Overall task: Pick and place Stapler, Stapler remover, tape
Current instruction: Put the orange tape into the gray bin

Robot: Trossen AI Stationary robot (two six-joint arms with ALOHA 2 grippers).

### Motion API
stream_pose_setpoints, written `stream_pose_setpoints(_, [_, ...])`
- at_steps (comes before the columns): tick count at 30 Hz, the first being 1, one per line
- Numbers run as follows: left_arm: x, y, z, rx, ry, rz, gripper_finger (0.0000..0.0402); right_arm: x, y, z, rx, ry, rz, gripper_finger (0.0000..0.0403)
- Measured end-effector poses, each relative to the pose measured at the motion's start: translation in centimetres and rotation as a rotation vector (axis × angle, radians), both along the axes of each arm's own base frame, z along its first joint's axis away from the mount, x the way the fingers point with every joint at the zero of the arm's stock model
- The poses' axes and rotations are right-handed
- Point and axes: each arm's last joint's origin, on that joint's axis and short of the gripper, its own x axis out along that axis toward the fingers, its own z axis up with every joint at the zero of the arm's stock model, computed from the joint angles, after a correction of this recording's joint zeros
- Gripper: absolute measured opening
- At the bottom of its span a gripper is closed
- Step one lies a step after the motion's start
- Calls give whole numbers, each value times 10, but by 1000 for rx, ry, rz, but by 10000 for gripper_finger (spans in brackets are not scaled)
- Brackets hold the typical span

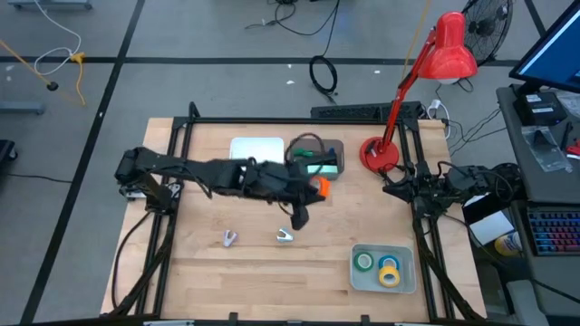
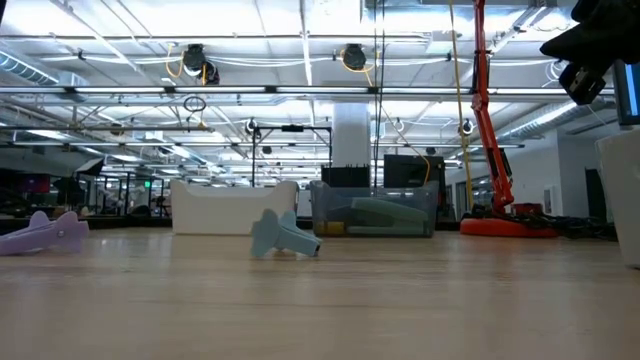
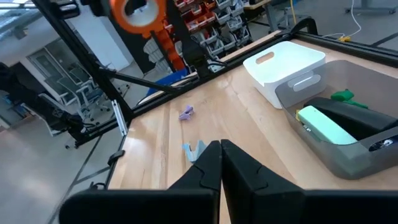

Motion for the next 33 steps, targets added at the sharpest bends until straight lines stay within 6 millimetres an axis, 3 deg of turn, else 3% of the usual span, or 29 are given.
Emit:
stream_pose_setpoints(9, [28, -37, -19, -68, -126, -37, 38, 7, 3, 7, -24, -101, 50, 0])
stream_pose_setpoints(16, [43, -36, -14, -230, -276, -208, 38, 46, 21, 5, -215, -371, 239, 25])
stream_pose_setpoints(23, [44, -27, -12, -506, -228, -278, 38, 72, 29, 8, -284, -449, 218, 86])
stream_pose_setpoints(33, [45, -25, -14, -606, -193, -208, 38, 92, 35, 12, -285, -529, 200, 196])
